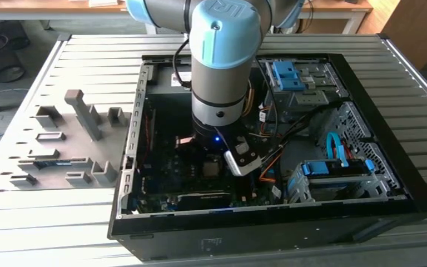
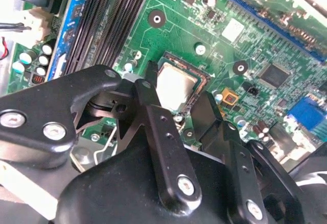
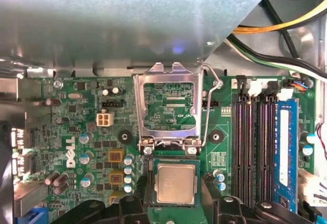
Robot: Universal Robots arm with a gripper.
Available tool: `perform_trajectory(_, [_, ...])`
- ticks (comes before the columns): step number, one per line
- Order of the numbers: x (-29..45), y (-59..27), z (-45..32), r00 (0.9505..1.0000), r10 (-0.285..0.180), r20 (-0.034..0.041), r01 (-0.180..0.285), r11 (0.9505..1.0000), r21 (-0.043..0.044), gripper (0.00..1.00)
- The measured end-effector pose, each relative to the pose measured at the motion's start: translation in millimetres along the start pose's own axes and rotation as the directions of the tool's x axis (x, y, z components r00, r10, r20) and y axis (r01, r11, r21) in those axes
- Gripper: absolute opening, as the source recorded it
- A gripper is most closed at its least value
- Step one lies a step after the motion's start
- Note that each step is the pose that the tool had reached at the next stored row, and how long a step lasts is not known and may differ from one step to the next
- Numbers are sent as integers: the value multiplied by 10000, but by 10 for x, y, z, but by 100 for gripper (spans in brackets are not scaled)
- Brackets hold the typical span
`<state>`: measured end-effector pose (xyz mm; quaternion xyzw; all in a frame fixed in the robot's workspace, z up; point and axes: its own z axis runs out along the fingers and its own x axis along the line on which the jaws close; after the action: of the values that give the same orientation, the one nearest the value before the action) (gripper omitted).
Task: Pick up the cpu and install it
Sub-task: 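Place the cpu into insertion slot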
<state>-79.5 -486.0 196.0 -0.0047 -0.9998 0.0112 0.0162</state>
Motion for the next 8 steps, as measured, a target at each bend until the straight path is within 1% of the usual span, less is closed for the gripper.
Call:
perform_trajectory(5, [1,61,0,10000,-35,1,35,10000,4,53])
perform_trajectory(8, [0,64,4,9999,-125,3,125,9999,9,53])
